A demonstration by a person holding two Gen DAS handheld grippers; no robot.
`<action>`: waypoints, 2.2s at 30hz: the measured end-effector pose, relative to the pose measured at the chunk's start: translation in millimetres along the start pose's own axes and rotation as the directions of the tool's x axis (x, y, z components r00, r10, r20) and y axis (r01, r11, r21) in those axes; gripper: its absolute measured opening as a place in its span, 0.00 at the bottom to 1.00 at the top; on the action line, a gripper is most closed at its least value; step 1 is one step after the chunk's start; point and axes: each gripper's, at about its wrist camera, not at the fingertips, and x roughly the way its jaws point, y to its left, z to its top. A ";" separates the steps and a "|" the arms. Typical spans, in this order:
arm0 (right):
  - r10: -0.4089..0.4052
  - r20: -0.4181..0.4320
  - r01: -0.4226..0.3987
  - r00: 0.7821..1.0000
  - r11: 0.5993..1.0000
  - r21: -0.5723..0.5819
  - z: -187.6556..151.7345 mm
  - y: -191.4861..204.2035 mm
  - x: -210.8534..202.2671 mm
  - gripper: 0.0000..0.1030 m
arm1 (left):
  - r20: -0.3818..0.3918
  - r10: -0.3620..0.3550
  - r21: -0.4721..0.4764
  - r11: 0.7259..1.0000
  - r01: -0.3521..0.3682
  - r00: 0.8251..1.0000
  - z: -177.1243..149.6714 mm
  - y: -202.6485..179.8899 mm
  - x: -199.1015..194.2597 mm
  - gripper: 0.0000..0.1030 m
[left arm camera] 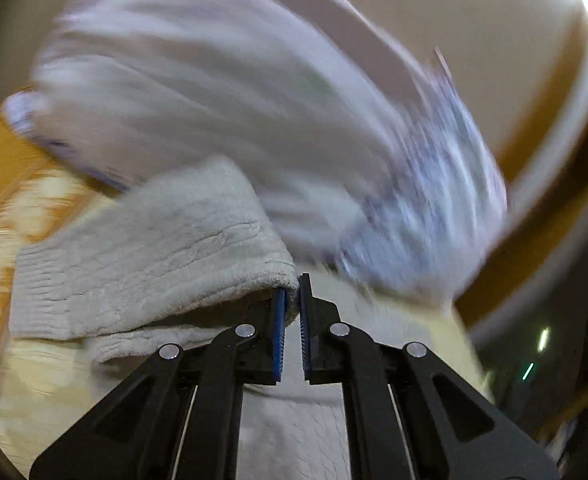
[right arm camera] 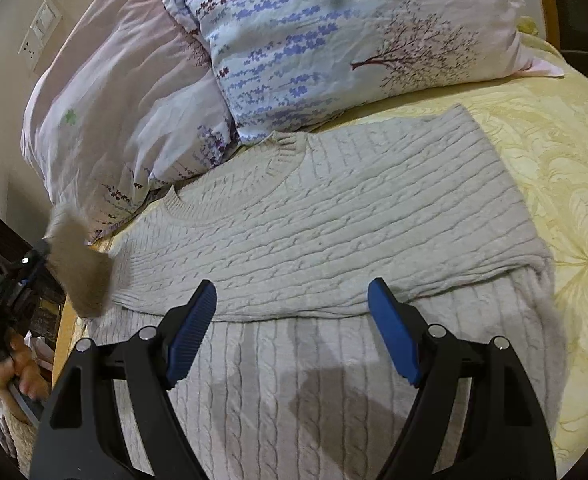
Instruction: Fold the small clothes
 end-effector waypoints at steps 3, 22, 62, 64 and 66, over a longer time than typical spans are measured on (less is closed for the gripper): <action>-0.017 0.010 0.017 1.000 1.000 -0.004 0.2 -5.1 -5.0 0.75 | -0.127 0.024 0.117 0.993 -0.009 0.992 -29.1 -30.3 36.7 0.05; 0.210 -0.074 -0.203 0.975 0.700 -0.685 -22.9 176.3 11.6 0.65 | -0.165 -0.020 -0.290 0.957 -0.029 0.986 -50.8 85.9 3.9 0.44; -0.062 0.033 0.070 0.998 0.839 -0.540 10.0 94.0 35.1 0.35 | -0.189 -0.056 -0.417 0.908 -0.029 0.980 -60.1 120.8 8.2 0.16; -0.032 0.089 0.078 0.995 0.811 -0.580 6.8 101.9 21.0 0.52 | -0.189 -0.056 -0.418 0.908 -0.028 0.980 -60.1 120.8 8.4 0.16; 0.008 0.130 0.078 0.992 0.763 -0.641 1.8 118.4 12.2 0.53 | -0.190 -0.054 -0.416 0.909 -0.031 0.980 -59.8 120.6 8.7 0.16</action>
